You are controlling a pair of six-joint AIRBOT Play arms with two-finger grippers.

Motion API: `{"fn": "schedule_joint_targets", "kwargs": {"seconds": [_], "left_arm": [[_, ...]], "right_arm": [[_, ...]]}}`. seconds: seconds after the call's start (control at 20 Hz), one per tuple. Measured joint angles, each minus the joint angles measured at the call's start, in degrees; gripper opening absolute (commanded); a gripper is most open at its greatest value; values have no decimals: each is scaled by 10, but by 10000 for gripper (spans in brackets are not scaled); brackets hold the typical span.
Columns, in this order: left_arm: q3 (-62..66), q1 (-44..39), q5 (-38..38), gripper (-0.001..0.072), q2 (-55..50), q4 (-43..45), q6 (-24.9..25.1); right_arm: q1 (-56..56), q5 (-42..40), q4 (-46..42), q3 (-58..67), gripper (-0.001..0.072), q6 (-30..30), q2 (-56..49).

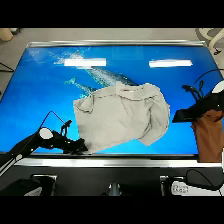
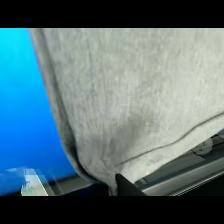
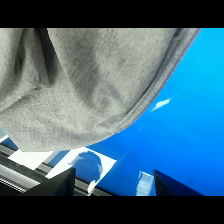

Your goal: Fold the shirts.

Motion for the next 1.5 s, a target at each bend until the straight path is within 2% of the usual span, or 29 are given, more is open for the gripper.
{"fn": "schedule_joint_targets", "kwargs": {"seconds": [0.25,0.55,0.7,0.75,0.8,0.95,1.1,1.2,1.3,1.5], "left_arm": [[-1,-10,23,26,4,-12,11],[-1,-11,18,26,37,-17,18],[-1,-11,16,26,49,-20,19],[-1,-11,16,26,51,-19,19],[0,-11,15,26,53,-20,19],[20,-11,12,24,57,-15,21],[101,2,8,23,78,25,23],[207,28,1,24,105,83,19],[350,70,-3,24,134,152,-4],[659,169,28,25,185,242,-30]], "right_arm": [[1,-101,54,-151,495,-16,23],[0,-188,69,-202,481,-21,30],[0,-232,70,-208,187,-10,29],[0,-243,70,-209,55,-5,29],[0,-252,72,-210,23,-2,28],[0,-254,88,-204,21,-7,33],[0,-254,100,-146,21,-33,70],[0,-259,104,-60,22,-63,114],[0,-276,107,57,22,-86,171],[0,-368,106,282,22,-131,296]]}}
